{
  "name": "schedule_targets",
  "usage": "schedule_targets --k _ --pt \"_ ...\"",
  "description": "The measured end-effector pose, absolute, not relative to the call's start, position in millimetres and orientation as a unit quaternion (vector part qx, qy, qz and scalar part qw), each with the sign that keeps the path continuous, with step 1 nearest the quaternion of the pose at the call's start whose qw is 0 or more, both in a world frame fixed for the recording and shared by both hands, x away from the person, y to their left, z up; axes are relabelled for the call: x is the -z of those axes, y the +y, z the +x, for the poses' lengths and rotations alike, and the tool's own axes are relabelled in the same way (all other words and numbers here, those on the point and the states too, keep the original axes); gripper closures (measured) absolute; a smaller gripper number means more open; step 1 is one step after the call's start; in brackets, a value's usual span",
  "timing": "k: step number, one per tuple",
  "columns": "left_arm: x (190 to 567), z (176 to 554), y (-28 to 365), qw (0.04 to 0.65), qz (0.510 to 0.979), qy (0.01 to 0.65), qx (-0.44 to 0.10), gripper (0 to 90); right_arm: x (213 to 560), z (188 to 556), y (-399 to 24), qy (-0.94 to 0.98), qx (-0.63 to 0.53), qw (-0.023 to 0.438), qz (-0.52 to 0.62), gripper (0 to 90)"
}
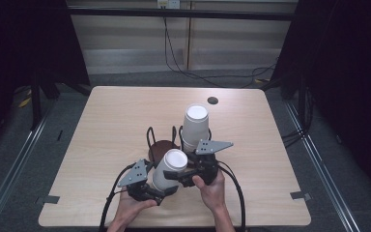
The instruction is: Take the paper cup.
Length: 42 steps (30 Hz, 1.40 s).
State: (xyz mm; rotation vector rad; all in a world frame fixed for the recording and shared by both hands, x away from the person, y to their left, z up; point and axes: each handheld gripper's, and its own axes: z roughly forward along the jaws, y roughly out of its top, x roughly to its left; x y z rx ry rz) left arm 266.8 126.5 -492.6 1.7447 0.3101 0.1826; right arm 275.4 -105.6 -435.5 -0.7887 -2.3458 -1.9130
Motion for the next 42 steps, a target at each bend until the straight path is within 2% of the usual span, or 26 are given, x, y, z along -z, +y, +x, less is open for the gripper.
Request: schedule_targets --k 14,17,29,42 --pt "493 268 127 0.604 0.782 0.125 -0.084 16.1 438 274 -103 -0.759 0.599 0.0 -0.254 19.8" --pt "493 269 129 0.603 0.783 0.131 -0.081 16.8 439 275 -102 -0.761 0.596 -0.002 -0.257 13.4" --pt "489 274 139 0.607 0.778 0.153 -0.055 18.1 438 273 -113 -0.748 0.615 -0.006 -0.251 13.3" --pt "480 274 139 0.529 0.835 0.136 -0.069 18.5 445 267 -139 -0.755 0.6 -0.013 -0.264 13.4"
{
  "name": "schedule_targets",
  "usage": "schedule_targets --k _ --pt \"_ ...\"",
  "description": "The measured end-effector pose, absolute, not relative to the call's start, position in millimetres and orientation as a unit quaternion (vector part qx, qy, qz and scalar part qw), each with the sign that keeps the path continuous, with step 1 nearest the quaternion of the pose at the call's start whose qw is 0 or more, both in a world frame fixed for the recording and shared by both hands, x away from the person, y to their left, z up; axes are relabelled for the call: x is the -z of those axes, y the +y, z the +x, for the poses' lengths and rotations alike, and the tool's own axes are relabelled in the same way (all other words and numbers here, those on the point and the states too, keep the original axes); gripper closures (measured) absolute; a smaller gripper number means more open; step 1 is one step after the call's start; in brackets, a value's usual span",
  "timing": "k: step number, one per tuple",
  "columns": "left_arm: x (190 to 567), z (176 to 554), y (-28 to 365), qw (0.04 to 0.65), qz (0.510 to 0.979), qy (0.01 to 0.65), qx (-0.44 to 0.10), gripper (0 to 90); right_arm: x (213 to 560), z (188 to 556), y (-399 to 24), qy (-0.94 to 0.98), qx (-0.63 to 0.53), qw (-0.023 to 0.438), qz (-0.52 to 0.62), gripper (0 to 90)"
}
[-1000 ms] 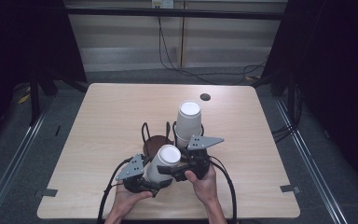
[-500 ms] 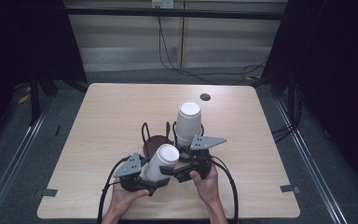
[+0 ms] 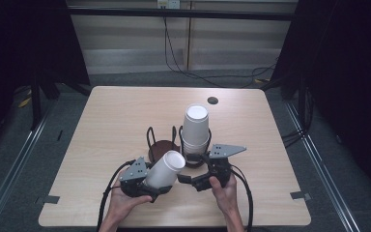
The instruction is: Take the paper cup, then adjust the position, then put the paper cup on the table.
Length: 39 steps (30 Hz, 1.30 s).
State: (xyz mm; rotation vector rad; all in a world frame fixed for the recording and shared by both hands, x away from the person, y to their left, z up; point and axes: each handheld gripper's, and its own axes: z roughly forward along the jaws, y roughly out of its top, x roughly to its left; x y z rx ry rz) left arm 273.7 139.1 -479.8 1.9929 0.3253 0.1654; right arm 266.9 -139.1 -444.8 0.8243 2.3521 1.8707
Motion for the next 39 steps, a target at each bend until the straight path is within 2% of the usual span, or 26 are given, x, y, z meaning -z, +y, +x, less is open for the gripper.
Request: schedule_targets --k 13,27,29,34,36,39 --pt "469 279 137 0.467 0.873 0.124 -0.06 18.6 446 264 -149 0.776 -0.573 0.029 0.261 14.4" --pt "469 285 138 0.424 0.896 0.12 -0.044 18.9 448 267 -151 0.823 -0.515 -0.008 0.239 17.3" --pt "469 285 138 0.415 0.901 0.116 -0.043 18.9 447 267 -149 0.831 -0.501 -0.007 0.24 13.0" --pt "460 285 133 0.387 0.916 0.098 -0.048 18.9 447 269 -147 0.838 -0.49 0.001 0.24 14.1" --pt "459 285 133 0.384 0.919 0.085 -0.035 18.6 448 269 -145 0.844 -0.481 -0.004 0.238 14.7" --pt "456 284 133 0.366 0.926 0.082 -0.048 18.6 448 266 -141 0.856 -0.469 -0.002 0.218 15.9"
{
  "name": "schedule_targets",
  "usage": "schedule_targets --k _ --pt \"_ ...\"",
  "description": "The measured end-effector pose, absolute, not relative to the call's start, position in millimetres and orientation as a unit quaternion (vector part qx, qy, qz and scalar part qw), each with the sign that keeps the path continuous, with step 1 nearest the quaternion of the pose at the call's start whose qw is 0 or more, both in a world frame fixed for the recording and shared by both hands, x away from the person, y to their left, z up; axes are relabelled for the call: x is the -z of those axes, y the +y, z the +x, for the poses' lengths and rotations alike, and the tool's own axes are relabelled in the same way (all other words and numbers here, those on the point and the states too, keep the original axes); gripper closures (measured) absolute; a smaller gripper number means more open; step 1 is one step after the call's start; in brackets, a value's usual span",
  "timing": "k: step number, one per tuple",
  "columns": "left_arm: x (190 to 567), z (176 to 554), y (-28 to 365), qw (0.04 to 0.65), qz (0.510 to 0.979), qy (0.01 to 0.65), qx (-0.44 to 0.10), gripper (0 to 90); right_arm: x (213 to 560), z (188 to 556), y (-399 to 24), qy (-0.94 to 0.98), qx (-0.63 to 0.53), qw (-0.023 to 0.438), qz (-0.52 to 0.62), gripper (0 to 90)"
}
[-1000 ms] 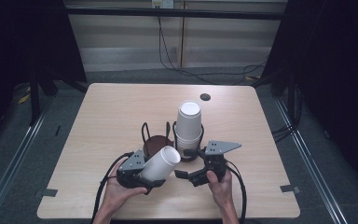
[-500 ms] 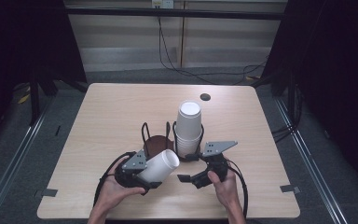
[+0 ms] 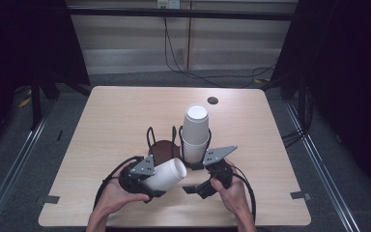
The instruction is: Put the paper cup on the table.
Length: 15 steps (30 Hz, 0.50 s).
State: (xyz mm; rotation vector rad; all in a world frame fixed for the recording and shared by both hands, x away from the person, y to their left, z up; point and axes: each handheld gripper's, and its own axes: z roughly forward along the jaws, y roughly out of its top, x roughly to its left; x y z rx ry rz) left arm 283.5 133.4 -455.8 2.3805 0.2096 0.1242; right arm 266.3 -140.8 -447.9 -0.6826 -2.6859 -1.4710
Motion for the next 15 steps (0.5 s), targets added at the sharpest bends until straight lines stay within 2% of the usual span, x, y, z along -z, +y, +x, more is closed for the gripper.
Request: schedule_targets --k 8,15 --pt "445 279 126 0.315 0.946 0.049 -0.064 18.6 449 267 -134 -0.879 0.435 -0.016 -0.196 15.3" --pt "438 273 119 0.285 0.956 0.029 -0.062 18.6 448 269 -125 -0.905 0.387 -0.005 -0.175 17.7"
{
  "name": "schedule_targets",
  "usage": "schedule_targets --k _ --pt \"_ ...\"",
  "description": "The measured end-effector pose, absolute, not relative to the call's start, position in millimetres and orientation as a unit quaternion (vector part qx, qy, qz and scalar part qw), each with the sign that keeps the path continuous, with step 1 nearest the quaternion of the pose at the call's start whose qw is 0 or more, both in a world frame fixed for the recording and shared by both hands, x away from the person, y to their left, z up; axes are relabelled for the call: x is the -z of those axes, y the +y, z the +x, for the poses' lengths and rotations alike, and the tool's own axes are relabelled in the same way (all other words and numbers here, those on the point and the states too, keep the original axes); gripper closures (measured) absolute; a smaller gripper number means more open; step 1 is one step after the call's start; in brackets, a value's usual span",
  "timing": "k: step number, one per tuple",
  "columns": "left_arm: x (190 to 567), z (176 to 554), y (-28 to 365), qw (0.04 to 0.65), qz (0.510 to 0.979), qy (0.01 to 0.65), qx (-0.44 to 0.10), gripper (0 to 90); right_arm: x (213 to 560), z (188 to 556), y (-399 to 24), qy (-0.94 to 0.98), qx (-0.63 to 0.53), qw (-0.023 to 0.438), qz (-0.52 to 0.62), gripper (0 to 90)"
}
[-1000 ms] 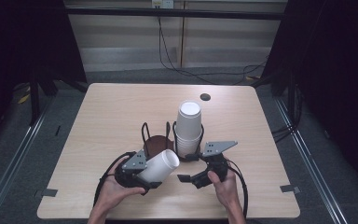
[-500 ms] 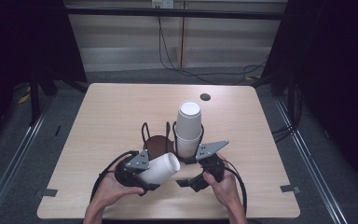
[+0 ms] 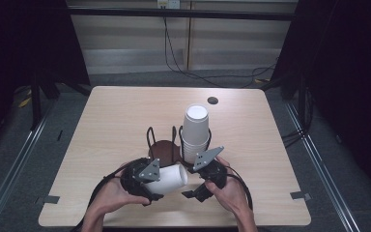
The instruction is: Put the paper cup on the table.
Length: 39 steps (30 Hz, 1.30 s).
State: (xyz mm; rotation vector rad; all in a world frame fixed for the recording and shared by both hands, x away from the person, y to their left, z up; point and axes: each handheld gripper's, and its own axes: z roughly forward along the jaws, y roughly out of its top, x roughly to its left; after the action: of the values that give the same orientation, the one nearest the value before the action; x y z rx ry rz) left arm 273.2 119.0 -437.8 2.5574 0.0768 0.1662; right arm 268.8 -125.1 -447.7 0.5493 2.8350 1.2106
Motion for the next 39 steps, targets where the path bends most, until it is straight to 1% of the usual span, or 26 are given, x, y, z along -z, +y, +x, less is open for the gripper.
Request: schedule_targets --k 3,7,10,12,17,20,22,27,28,30,33,39 --pt "437 272 116 0.274 0.96 0.023 -0.059 18.6 447 270 -124 0.909 -0.38 -0.024 0.171 18.9" --pt "436 273 110 0.257 0.965 0.013 -0.05 18.6 445 272 -120 0.914 -0.366 -0.041 0.169 19.0" --pt "434 272 101 0.239 0.97 0.0 -0.048 18.6 446 274 -116 0.919 -0.349 -0.047 0.178 19.0" --pt "433 272 96 0.23 0.972 -0.006 -0.045 18.6 447 276 -114 0.92 -0.345 -0.06 0.174 18.9" --pt "432 272 89 0.206 0.977 -0.025 -0.041 18.6 445 278 -110 0.925 -0.334 -0.065 0.17 18.3" --pt "432 270 88 0.204 0.978 -0.025 -0.036 18.4 445 277 -109 0.924 -0.334 -0.073 0.172 18.0" --pt "433 269 86 0.206 0.978 -0.029 -0.032 18.4 447 278 -104 0.925 -0.333 -0.09 0.159 17.8" --pt "435 267 84 0.204 0.978 -0.034 -0.028 18.4 448 278 -102 0.925 -0.333 -0.095 0.153 17.6" --pt "435 268 84 0.203 0.978 -0.04 -0.028 18.4 448 278 -101 0.925 -0.333 -0.097 0.152 17.8" --pt "436 266 84 0.214 0.976 -0.032 -0.026 18.3 449 278 -100 0.924 -0.335 -0.107 0.148 20.8" --pt "436 265 85 0.222 0.974 -0.028 -0.022 17.8 450 277 -98 0.925 -0.337 -0.107 0.138 23.4" --pt "440 265 84 0.214 0.976 -0.036 -0.021 17.5 452 277 -94 0.93 -0.324 -0.11 0.135 23.1"
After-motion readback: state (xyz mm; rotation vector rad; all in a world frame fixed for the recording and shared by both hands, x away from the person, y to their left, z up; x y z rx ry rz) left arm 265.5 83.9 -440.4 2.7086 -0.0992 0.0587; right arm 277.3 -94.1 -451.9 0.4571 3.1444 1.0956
